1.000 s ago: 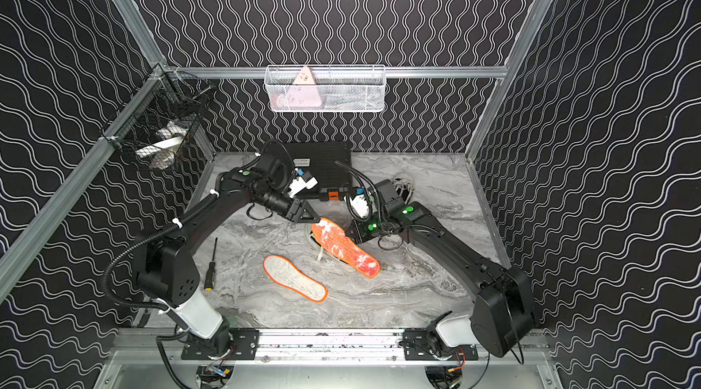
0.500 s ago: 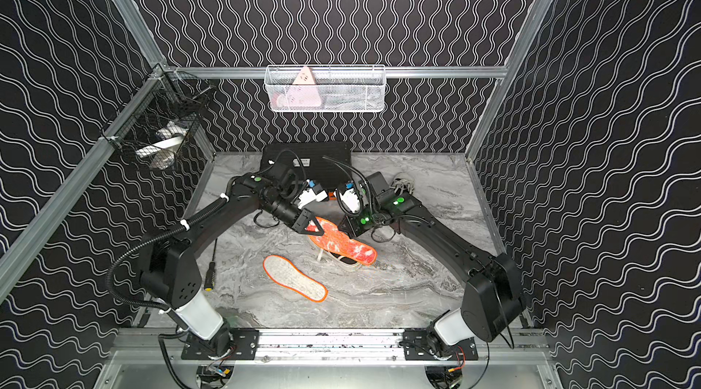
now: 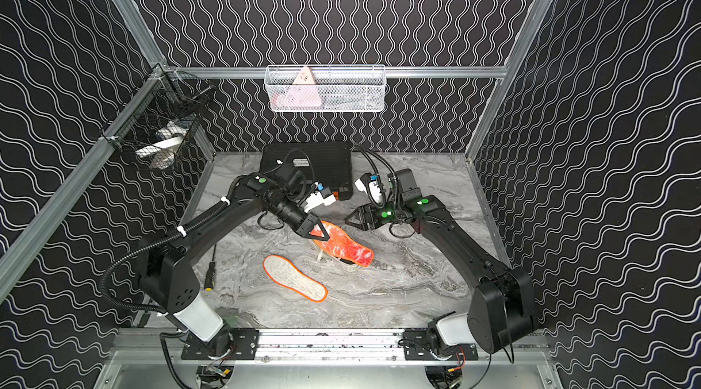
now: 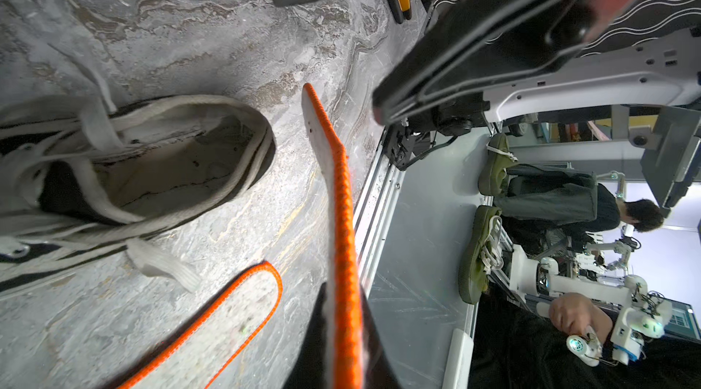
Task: Insert the insole into the shoe
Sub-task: Pick up the insole from the center of the board.
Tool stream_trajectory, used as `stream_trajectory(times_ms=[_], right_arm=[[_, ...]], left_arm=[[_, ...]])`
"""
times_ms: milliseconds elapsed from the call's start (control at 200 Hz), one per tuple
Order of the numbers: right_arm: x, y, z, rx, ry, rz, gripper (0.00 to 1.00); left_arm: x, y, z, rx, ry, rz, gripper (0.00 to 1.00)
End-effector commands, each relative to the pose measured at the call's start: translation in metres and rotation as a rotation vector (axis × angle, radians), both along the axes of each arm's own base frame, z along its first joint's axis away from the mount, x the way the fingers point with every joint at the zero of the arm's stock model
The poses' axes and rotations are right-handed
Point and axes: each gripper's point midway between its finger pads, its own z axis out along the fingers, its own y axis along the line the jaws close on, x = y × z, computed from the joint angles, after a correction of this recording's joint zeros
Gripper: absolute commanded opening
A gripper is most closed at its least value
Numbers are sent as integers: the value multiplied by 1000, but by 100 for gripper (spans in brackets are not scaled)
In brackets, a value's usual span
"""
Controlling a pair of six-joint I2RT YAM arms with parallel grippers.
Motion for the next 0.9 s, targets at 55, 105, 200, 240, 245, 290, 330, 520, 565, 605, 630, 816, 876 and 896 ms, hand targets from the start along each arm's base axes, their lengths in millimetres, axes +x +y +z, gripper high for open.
stream_trajectory(times_ms=[55, 105, 200, 240, 245, 290, 330, 520, 565, 605, 630, 816, 876, 896], right_arm=[[-33, 15, 26, 196, 44, 203, 68], [-38, 16, 28, 221, 52, 217, 68], [-42, 19, 23, 222, 42, 206, 67], [-42, 20, 21, 222, 46, 209, 65], [-43, 20, 20, 220, 50, 210, 65], [-44, 22, 19, 214, 56, 222, 60], [-46, 23, 19, 204, 62, 232, 54], [-51, 33, 7, -4, -73, 136, 17], [-51, 35, -3, -85, -147, 94, 16], [-55, 38, -9, -138, -189, 81, 15], [-55, 38, -14, -169, -205, 64, 15], [-45, 32, -29, -313, -381, -96, 21], [-46, 33, -28, -330, -433, -107, 27], [-46, 34, -28, -334, -446, -105, 30]], left_arm=[[-8, -5, 17, -55, -14, -49, 0], [-8, -6, 20, -63, -16, -53, 0], [-11, -9, 27, -91, -21, -62, 0], [-12, -9, 30, -103, -23, -63, 0], [-12, -9, 31, -106, -23, -63, 0], [-13, -10, 34, -118, -28, -63, 0], [-11, -10, 36, -121, -37, -54, 0], [0, -8, 30, -64, -31, 26, 0], [2, -6, 26, -40, -23, 47, 0], [2, -5, 25, -29, -17, 60, 0], [3, -5, 25, -26, -11, 74, 0], [2, -3, 20, -9, 32, 128, 0], [1, -1, 16, 7, 49, 131, 0], [1, 0, 16, 13, 51, 130, 0]])
